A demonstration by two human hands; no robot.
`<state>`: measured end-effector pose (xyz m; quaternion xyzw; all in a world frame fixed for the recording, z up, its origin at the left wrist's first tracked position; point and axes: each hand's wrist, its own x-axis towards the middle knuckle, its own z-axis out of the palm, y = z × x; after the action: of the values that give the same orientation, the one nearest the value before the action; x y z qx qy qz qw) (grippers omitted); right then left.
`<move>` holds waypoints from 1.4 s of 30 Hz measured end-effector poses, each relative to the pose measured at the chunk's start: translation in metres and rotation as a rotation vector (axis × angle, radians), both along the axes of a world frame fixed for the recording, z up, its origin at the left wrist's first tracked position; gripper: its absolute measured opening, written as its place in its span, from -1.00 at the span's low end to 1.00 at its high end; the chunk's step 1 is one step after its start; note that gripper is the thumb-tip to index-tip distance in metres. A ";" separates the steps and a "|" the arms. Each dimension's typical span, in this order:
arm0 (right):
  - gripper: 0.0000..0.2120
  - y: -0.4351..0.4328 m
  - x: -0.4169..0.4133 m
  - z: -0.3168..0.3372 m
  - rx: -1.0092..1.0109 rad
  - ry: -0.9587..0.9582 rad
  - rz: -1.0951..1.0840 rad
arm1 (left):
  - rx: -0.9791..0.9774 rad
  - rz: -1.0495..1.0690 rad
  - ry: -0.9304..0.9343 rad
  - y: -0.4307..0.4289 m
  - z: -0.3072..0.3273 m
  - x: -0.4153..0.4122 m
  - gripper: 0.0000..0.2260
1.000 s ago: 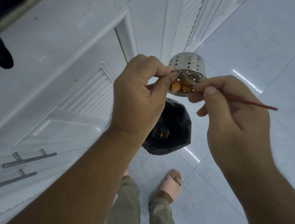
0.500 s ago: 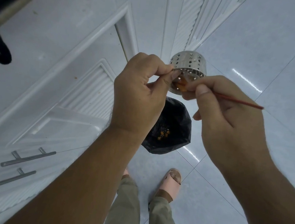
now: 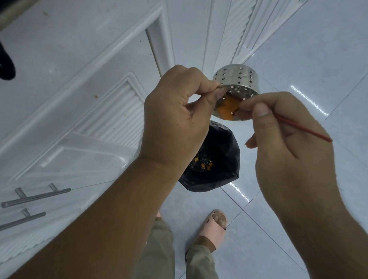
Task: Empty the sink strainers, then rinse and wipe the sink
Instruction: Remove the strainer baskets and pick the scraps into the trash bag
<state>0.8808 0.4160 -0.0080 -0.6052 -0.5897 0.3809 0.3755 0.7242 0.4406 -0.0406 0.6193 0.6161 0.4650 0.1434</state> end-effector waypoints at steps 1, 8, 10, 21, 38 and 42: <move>-0.80 0.001 0.001 0.002 0.002 0.011 0.010 | -0.008 0.001 -0.002 0.000 0.000 0.000 -0.87; -0.77 0.001 0.008 0.006 0.044 0.065 0.034 | -0.012 0.012 -0.022 -0.001 -0.001 -0.001 -0.88; -0.77 0.001 0.008 0.005 0.063 0.076 0.022 | -0.022 0.011 -0.025 -0.001 -0.001 0.000 -0.88; -0.78 -0.006 0.005 0.000 0.055 0.081 0.048 | -0.002 0.024 -0.041 -0.002 -0.002 0.002 -0.90; -0.77 -0.006 0.003 0.001 0.004 0.055 0.009 | 0.028 0.044 -0.036 -0.009 -0.005 0.001 -0.89; -0.77 -0.013 0.004 0.001 -0.005 0.079 0.035 | 0.019 0.051 -0.050 -0.010 -0.004 0.000 -0.89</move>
<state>0.8849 0.4025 -0.0066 -0.5800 -0.5840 0.4125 0.3904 0.7245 0.4302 -0.0450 0.5929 0.6236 0.4895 0.1411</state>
